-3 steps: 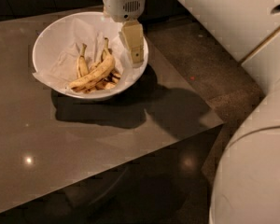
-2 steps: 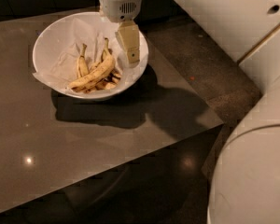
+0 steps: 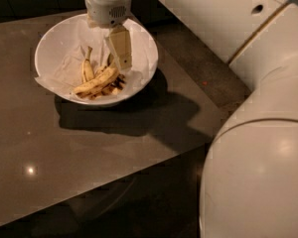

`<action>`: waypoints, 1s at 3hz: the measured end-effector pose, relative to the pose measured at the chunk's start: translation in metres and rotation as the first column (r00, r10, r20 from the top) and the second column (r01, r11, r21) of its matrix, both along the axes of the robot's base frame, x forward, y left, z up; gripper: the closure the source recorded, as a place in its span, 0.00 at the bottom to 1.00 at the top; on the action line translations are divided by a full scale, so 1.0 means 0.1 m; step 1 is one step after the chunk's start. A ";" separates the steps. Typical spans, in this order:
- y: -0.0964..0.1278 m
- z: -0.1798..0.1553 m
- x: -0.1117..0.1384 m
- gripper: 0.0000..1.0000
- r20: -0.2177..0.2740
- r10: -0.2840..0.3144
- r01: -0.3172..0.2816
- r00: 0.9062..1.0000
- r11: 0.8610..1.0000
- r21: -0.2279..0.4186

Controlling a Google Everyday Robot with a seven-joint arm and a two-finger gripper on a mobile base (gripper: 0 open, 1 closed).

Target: Pick banana from white bowl

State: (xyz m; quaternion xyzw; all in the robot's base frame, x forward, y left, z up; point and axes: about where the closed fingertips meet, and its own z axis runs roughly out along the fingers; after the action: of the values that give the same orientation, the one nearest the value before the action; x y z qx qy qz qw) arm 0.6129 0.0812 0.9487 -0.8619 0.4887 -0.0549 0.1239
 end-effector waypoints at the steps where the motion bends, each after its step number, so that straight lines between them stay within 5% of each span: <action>1: 0.13 -0.05 -0.02 0.10 -0.013 0.035 -0.035 0.999 0.999 -0.001; 3: 0.26 -0.18 -0.09 0.14 -0.052 0.065 -0.065 0.997 0.998 0.006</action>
Offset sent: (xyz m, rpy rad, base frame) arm -0.0191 0.0190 -0.0172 -0.0369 0.0895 0.0743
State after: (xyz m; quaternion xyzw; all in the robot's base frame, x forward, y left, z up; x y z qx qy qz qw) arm 0.6041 0.1077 0.9311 -0.8781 0.4637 -0.0274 0.1145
